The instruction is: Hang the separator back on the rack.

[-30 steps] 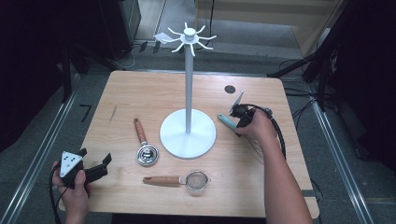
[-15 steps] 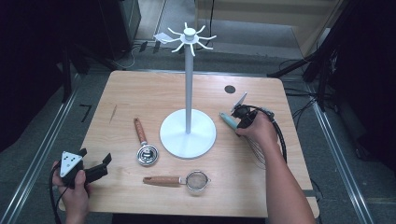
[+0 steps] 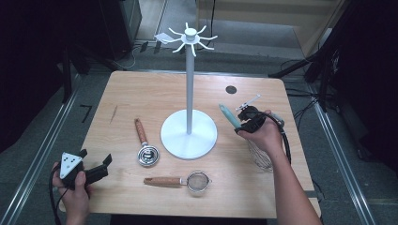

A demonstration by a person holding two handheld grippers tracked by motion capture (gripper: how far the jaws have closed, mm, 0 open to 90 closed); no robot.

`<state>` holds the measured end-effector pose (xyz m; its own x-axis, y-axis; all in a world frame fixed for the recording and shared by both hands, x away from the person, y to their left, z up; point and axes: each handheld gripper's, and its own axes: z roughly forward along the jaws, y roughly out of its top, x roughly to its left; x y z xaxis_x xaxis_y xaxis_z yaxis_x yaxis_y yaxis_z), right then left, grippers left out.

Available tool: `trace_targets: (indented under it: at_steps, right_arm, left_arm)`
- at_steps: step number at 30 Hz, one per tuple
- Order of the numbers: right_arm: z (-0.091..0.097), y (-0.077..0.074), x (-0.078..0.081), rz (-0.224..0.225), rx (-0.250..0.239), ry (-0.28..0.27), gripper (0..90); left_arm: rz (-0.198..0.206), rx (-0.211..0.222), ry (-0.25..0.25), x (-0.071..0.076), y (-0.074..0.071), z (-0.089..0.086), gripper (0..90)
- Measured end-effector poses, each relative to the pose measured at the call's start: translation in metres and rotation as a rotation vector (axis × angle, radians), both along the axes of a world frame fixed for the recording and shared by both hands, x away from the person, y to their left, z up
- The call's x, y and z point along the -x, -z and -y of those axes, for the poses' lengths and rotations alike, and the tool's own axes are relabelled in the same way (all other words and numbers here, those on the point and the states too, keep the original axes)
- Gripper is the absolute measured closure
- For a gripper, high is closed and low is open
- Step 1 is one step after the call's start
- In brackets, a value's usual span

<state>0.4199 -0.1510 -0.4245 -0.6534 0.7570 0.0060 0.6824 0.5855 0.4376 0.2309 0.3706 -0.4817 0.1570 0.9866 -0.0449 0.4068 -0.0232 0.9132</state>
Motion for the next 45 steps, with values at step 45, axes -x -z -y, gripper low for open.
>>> trace_targets:
  at_steps: [45]
  right_arm:
    - [-0.011,-0.053,0.077,0.612,-0.572,0.038,71.0]
  left_arm:
    - [0.007,0.008,-0.011,0.001,0.000,0.000,5.7]
